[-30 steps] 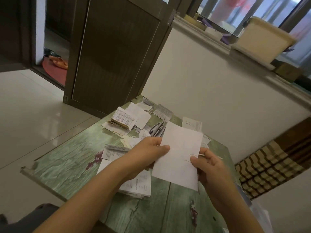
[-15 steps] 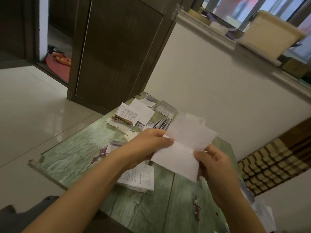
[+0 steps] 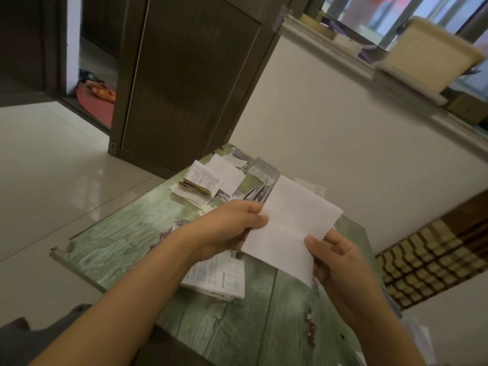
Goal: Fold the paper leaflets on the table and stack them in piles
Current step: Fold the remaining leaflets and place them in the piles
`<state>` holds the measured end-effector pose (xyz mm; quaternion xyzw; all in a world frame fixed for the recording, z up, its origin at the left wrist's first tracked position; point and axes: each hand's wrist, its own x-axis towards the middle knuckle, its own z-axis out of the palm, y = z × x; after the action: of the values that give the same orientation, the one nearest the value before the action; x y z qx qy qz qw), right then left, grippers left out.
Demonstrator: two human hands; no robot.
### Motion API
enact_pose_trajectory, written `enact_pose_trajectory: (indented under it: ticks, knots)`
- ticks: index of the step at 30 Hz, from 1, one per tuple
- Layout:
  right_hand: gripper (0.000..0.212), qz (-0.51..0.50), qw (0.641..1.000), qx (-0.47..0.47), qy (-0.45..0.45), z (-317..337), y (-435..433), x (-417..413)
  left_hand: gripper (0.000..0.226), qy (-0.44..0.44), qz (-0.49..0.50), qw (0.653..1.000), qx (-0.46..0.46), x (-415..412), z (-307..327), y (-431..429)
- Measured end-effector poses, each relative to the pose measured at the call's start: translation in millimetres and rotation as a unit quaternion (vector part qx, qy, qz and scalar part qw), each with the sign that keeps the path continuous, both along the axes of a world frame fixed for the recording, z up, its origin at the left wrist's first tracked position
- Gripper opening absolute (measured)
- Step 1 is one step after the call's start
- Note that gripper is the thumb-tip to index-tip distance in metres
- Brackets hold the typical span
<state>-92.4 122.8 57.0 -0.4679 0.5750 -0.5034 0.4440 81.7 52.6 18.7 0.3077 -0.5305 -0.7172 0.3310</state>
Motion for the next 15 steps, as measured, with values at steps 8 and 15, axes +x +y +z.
enact_pose_trajectory:
  ticks: [8, 15]
  knots:
    - [0.05, -0.006, 0.984, -0.106, 0.144, -5, 3, 2, 0.03, 0.085, 0.011, 0.993, 0.084, -2, 2, 1]
    - [0.058, 0.07, 0.957, -0.146, 0.239, -12, 4, -6, 0.017, -0.07, 0.053, 0.996, -0.029, -9, -5, 7]
